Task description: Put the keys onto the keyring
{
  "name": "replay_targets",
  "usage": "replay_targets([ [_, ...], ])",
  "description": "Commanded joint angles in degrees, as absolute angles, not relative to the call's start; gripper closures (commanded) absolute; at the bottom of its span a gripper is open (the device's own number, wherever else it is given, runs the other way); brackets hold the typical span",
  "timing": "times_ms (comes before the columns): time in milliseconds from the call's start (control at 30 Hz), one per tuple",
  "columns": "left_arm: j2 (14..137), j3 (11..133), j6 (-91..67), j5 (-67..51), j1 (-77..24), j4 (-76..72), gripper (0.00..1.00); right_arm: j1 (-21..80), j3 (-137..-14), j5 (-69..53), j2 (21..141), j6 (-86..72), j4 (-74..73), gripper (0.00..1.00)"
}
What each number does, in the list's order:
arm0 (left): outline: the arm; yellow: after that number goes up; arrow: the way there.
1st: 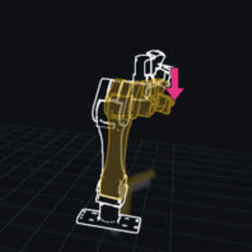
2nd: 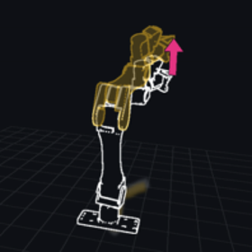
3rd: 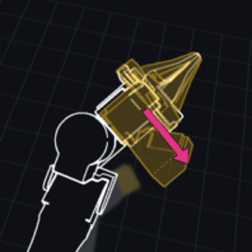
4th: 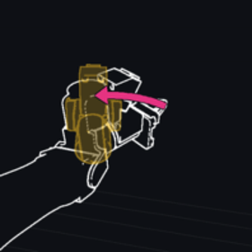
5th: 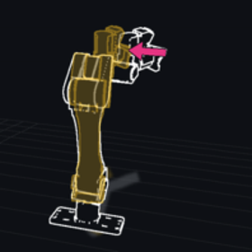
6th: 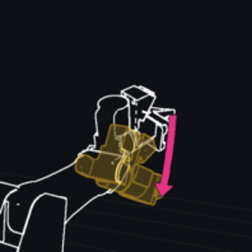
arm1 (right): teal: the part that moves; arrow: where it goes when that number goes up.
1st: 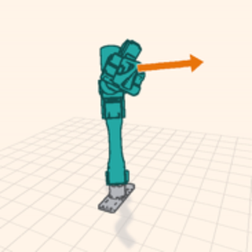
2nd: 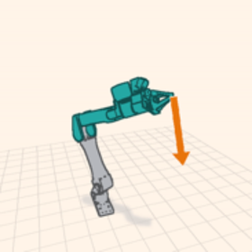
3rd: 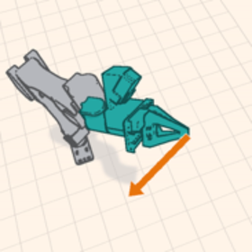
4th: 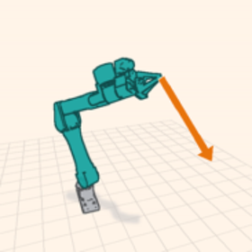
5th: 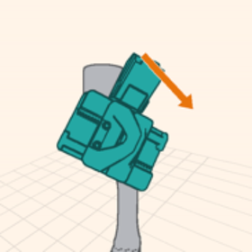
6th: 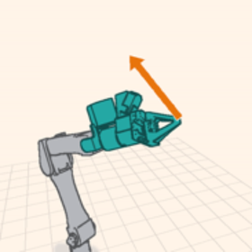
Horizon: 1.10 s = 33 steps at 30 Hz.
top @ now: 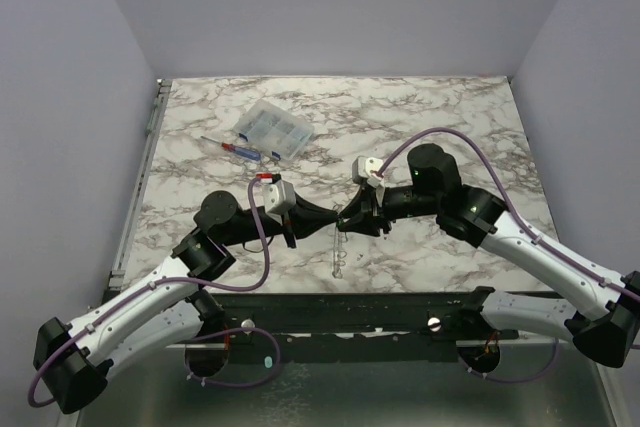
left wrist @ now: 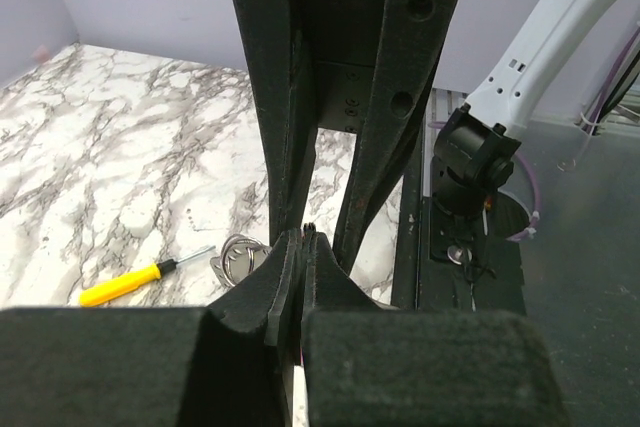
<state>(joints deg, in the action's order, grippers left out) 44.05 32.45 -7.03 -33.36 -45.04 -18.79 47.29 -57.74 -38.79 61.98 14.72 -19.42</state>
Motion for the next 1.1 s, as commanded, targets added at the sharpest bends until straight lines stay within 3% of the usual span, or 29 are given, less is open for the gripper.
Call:
replay_targets([
  [0,42.7,33.0,-6.8,-32.2,-45.2,-21.4,1.0,47.6,-56.7,-38.1,60.9,13.9,-16.6,0.69],
  [300,42.7,32.9,-6.8,-32.1,-45.2,-21.5,1.0,47.6,-55.3,-37.6,60.0,13.0,-13.2,0.78],
  [533,42.7,32.8,-6.6,-32.1,-45.1,-21.5,1.0,47.6,-54.3,-37.7,59.8,11.6,-11.0,0.99],
  [800,43.4,32.6,-4.7,-31.3,-45.2,-20.6,0.99,47.6,-59.7,-31.8,63.3,12.3,-20.7,0.99],
  [967,43.7,33.9,-1.9,-29.7,-45.1,-16.3,0.62,47.6,-63.3,-27.6,65.4,13.5,-28.1,0.99],
  [1067,43.7,34.5,-0.3,-29.2,-45.2,-14.0,0.5,47.6,-65.2,-25.4,66.3,14.1,-32.0,0.99],
])
